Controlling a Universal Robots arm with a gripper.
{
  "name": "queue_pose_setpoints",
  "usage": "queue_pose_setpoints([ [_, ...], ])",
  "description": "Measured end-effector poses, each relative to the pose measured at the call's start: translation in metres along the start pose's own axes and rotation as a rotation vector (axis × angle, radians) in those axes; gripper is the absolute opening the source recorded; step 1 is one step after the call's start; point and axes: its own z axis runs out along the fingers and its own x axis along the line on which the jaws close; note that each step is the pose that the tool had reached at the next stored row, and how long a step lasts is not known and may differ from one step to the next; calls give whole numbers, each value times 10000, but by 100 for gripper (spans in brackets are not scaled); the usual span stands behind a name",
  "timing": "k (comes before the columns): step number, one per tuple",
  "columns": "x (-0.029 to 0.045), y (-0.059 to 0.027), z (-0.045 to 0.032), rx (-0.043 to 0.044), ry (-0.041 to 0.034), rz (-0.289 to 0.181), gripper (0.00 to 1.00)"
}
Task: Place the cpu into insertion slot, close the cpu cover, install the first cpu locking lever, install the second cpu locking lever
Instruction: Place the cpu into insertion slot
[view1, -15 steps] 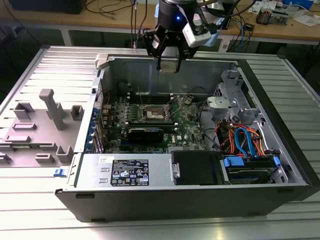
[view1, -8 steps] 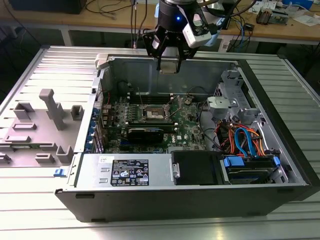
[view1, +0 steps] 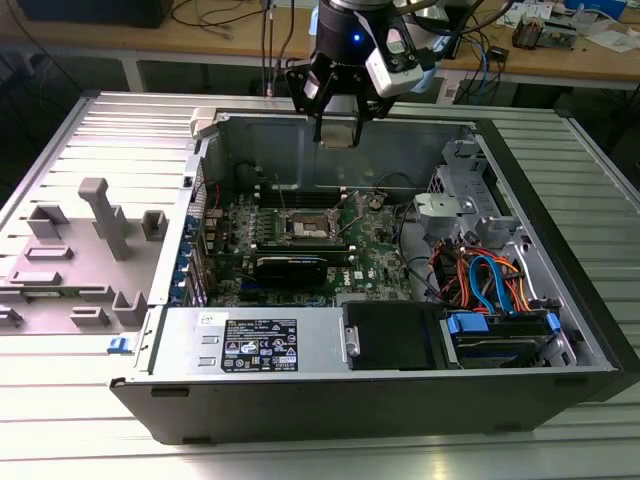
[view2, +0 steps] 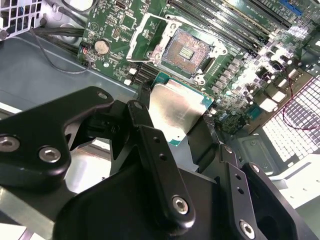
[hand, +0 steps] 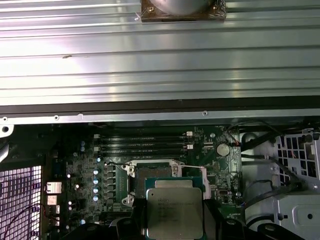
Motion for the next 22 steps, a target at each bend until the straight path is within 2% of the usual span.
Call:
queue_pose_setpoints([
  [22,-1,-42,-3,2,1,0,55],
])
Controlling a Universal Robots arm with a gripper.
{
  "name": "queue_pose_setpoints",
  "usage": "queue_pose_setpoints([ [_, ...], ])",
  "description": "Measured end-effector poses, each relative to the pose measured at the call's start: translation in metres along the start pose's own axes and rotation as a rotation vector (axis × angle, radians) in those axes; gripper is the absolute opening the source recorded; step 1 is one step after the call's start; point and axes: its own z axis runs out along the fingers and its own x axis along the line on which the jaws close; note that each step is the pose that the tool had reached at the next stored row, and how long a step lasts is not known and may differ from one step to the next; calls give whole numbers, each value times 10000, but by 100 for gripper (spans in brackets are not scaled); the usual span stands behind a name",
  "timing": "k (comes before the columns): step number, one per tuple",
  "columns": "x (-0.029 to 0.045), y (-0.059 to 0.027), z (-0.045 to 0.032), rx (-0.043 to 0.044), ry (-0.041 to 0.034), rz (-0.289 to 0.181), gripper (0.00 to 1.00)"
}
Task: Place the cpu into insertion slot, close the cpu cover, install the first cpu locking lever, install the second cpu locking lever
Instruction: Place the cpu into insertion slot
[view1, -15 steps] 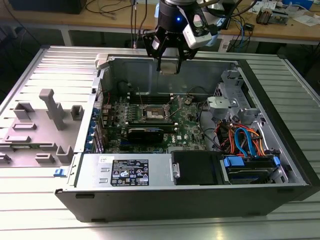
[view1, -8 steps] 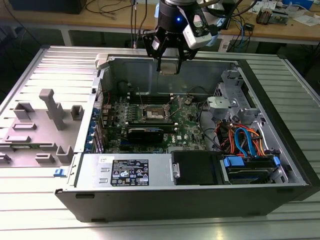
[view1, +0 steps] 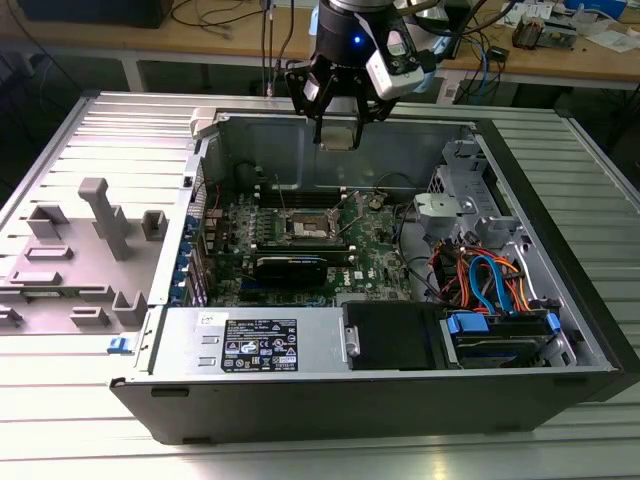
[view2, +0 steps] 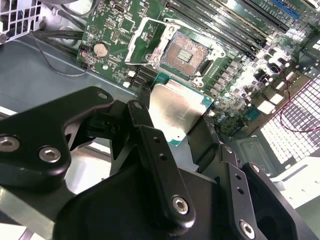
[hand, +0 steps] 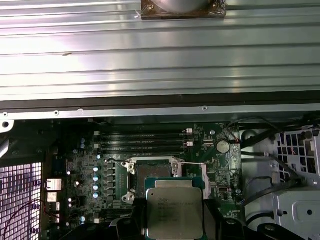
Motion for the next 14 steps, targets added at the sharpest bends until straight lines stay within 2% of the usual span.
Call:
queue_pose_setpoints([
  [14,-1,-44,-3,0,0,0,55],
])
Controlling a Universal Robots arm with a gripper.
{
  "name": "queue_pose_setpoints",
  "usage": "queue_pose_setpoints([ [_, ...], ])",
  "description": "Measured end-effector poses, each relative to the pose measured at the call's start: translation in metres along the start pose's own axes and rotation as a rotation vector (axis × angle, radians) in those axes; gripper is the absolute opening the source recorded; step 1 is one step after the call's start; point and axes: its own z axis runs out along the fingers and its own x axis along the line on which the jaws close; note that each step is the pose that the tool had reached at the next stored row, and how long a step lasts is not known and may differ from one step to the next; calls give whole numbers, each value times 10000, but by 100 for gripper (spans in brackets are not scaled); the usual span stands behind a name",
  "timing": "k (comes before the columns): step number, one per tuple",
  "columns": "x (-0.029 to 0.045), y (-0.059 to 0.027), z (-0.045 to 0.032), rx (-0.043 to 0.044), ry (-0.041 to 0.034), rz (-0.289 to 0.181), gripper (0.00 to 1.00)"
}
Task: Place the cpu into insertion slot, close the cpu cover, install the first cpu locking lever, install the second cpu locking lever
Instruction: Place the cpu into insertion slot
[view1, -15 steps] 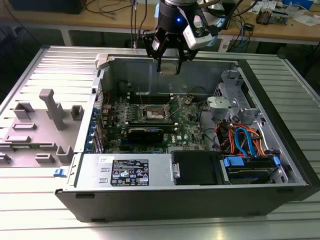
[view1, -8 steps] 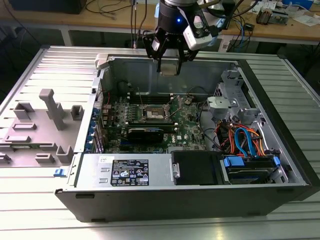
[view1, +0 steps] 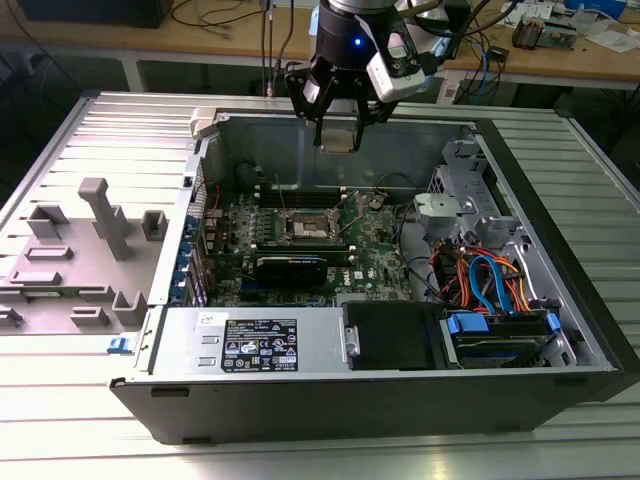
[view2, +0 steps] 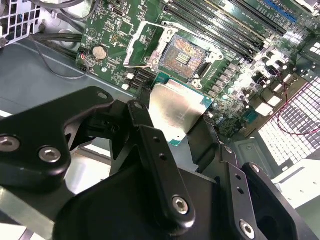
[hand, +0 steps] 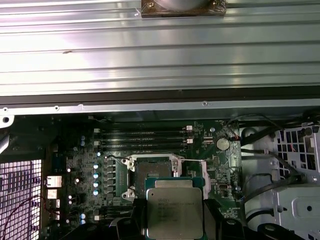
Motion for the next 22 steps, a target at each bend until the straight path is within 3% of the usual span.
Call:
queue_pose_setpoints([
  [22,-1,-56,-5,0,0,0,55],
])
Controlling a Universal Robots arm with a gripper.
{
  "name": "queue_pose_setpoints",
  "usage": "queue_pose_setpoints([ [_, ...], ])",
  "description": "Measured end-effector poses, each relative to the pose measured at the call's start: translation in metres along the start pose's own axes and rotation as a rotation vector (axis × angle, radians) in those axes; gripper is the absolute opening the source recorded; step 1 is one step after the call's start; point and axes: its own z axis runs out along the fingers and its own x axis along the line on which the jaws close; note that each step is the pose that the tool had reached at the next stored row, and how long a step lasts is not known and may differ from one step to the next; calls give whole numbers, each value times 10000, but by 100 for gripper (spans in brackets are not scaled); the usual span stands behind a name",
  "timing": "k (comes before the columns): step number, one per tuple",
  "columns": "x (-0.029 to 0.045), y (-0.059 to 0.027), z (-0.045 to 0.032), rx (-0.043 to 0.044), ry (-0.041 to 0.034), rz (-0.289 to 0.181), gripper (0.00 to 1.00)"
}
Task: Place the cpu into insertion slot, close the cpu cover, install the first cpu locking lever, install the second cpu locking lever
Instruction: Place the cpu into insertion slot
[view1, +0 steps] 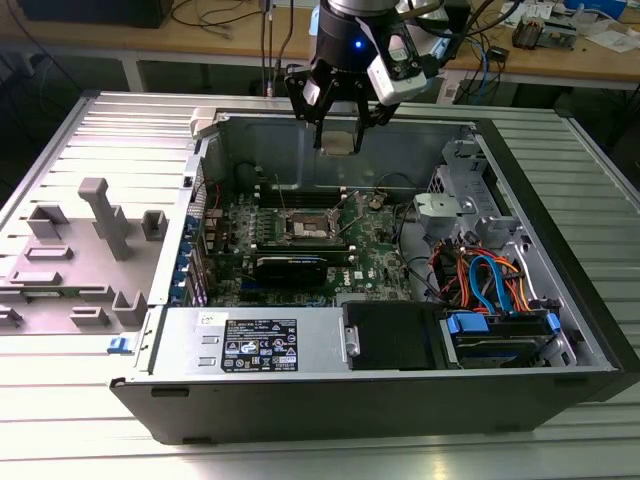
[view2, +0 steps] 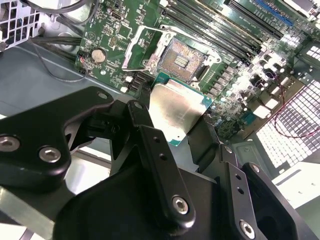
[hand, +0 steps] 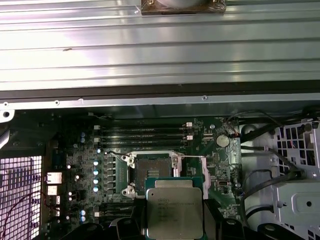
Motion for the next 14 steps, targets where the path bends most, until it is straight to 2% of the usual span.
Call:
queue_pose_setpoints([
  [14,-3,-92,-3,-1,0,-1,55],
])
